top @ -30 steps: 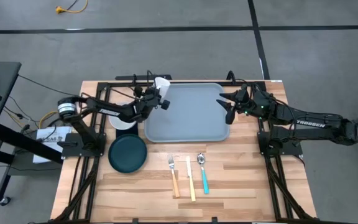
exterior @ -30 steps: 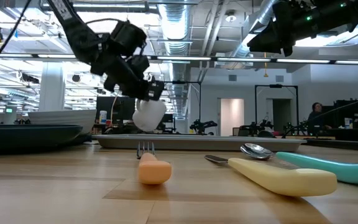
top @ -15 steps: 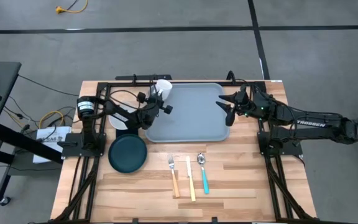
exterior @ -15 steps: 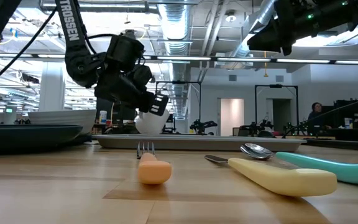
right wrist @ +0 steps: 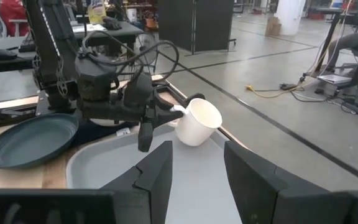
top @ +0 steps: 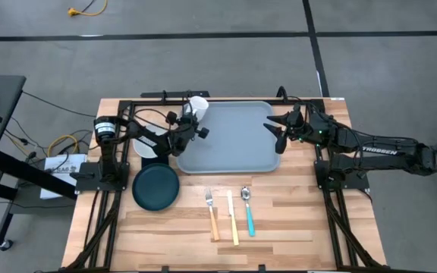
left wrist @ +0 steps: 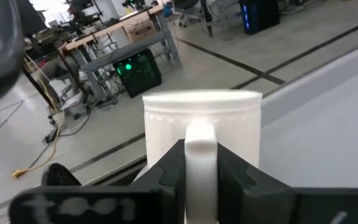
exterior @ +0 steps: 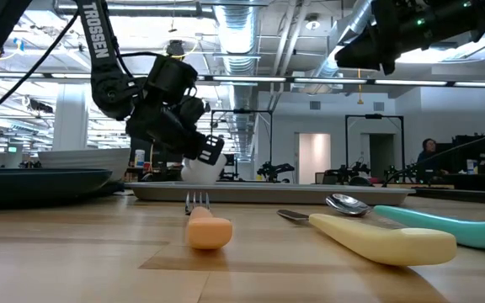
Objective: Set up tray
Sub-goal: Put the white mug on the top left of the blue tray
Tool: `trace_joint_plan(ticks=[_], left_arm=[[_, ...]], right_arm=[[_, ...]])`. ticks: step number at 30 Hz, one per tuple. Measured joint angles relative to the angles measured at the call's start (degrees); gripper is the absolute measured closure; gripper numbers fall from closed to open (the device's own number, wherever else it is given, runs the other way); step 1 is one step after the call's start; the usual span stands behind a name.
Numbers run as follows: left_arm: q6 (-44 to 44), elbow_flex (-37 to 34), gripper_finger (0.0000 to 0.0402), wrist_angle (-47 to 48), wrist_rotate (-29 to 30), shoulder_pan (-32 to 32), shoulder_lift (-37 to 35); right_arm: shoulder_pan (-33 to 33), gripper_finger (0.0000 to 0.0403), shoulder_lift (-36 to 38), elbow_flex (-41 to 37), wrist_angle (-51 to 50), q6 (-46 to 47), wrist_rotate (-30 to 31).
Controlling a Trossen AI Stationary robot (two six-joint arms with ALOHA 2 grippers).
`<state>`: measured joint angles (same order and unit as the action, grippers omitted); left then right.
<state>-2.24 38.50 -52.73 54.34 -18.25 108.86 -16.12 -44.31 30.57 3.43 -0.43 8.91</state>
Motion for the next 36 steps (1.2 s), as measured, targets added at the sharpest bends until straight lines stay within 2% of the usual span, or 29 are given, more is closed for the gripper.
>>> trace_joint_plan(ticks=[15, 36], left_arm=[[-0.6, 0.0, 0.0345, 3.0, 0.0, -0.1, 0.0], [-2.7, 0.0, 0.0344, 4.2, 0.0, 0.2, 0.0]], right_arm=[[0.0, 0.0264, 0.0, 0.0, 0.1, 0.0, 0.0], [0.0, 0.0264, 0.0, 0.0, 0.1, 0.0, 0.0]])
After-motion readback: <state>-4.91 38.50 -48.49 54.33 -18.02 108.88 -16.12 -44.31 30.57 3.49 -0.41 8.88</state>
